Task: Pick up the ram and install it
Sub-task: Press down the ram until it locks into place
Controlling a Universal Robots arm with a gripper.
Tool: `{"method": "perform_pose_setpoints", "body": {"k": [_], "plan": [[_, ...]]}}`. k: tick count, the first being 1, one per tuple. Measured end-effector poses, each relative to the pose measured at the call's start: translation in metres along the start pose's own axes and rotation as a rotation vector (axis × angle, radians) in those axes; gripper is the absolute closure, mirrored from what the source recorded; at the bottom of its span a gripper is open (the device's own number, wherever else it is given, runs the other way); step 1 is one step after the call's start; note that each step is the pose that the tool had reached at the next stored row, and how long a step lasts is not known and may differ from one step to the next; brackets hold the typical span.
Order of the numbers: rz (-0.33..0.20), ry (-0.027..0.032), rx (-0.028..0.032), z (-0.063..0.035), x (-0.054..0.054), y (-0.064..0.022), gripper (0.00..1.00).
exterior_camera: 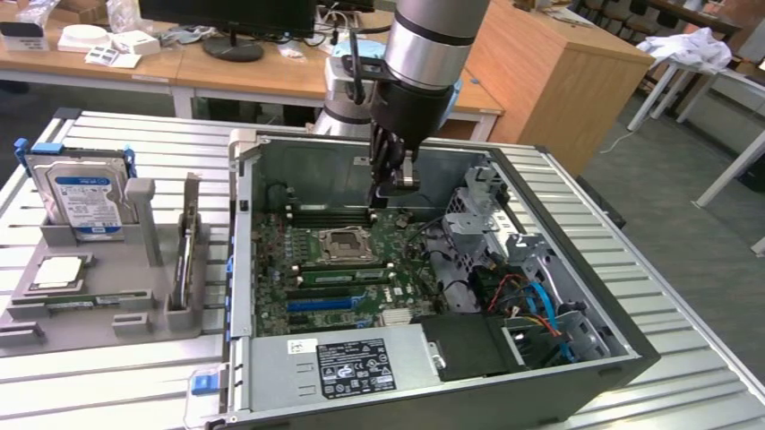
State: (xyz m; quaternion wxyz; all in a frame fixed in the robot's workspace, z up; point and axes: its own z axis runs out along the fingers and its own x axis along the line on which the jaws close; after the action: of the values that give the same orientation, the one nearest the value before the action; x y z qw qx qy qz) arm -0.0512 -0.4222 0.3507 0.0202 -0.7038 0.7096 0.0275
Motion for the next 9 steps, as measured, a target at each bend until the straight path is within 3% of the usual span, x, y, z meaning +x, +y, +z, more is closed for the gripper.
{"method": "perform_pose_setpoints", "body": {"k": [9], "plan": [[0.006, -0.0001, 0.0005, 0.0000, 0.0000, 0.0000, 0.89]]}}
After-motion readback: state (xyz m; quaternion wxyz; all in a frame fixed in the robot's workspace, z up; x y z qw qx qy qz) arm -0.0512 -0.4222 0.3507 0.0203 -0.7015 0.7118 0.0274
